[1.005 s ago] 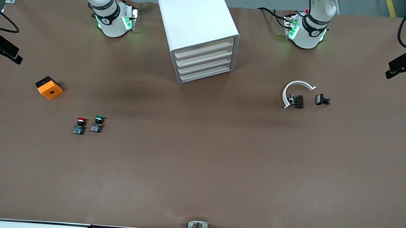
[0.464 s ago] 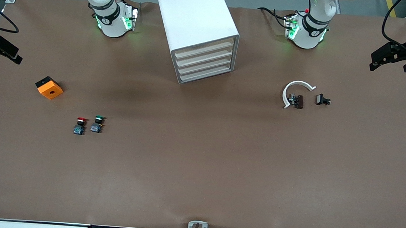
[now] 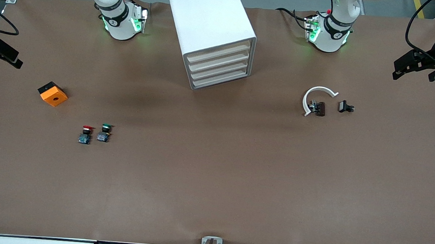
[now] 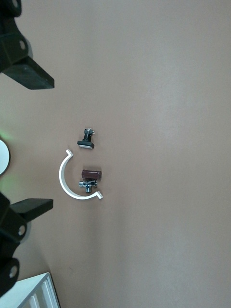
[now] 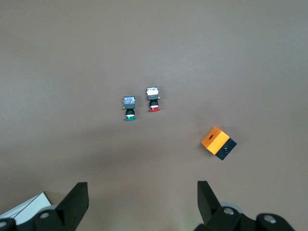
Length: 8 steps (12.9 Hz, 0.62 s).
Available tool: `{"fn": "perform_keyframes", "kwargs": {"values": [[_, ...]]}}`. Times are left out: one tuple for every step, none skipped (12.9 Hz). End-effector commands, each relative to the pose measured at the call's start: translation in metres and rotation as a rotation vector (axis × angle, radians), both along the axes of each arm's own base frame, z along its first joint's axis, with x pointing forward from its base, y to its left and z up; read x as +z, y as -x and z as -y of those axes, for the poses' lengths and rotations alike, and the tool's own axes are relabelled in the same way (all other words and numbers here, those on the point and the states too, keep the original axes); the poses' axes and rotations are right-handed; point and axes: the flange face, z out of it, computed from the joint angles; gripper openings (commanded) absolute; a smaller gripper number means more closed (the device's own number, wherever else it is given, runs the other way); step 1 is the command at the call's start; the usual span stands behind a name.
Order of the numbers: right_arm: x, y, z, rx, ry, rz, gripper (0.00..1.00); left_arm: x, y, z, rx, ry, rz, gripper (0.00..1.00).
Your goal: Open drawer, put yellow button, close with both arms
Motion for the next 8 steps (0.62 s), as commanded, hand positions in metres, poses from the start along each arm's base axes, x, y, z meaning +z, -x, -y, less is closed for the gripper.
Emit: {"fn": "perform_keyframes", "kwargs": {"values": [[0.0042, -0.0023, 0.0027, -0.002, 0.001, 0.005, 1.0, 0.0049, -0.0016, -0.0003, -0.015, 0.001, 0.018, 1.0], [0.0042, -0.0024, 0.0019, -0.001, 0.002, 0.005, 1.0, 0.007, -0.0018, -0.0019, -0.011, 0.001, 0.023, 1.0], [0.0044, -0.0025, 0.0027, -0.002, 0.002, 0.007, 1.0, 0.0077, -0.0023, -0.0034, -0.006, 0.001, 0.024, 1.0], [0.0044, -0.0025, 0.0027, -0.002, 0.002, 0.007, 1.0, 0.0067, -0.0037, -0.0051, 0.0, 0.002, 0.021, 1.0], [0.0044, -0.0025, 0.0027, -0.002, 0.002, 0.007, 1.0, 0.0071, -0.0039, -0.0062, 0.003, 0.0, 0.02, 1.0], [0.0044, -0.0025, 0.0027, -0.002, 0.002, 0.007, 1.0, 0.0062, -0.0048, -0.0071, 0.006, 0.001, 0.017, 1.0], [0.0036, -0.003, 0.0027, -0.002, 0.002, 0.005, 1.0, 0.0069, -0.0048, -0.0079, 0.008, 0.001, 0.018, 1.0], [0.0035, -0.003, 0.0027, -0.002, 0.002, 0.005, 1.0, 0.0083, -0.0049, -0.0079, 0.008, 0.001, 0.021, 1.0]]}}
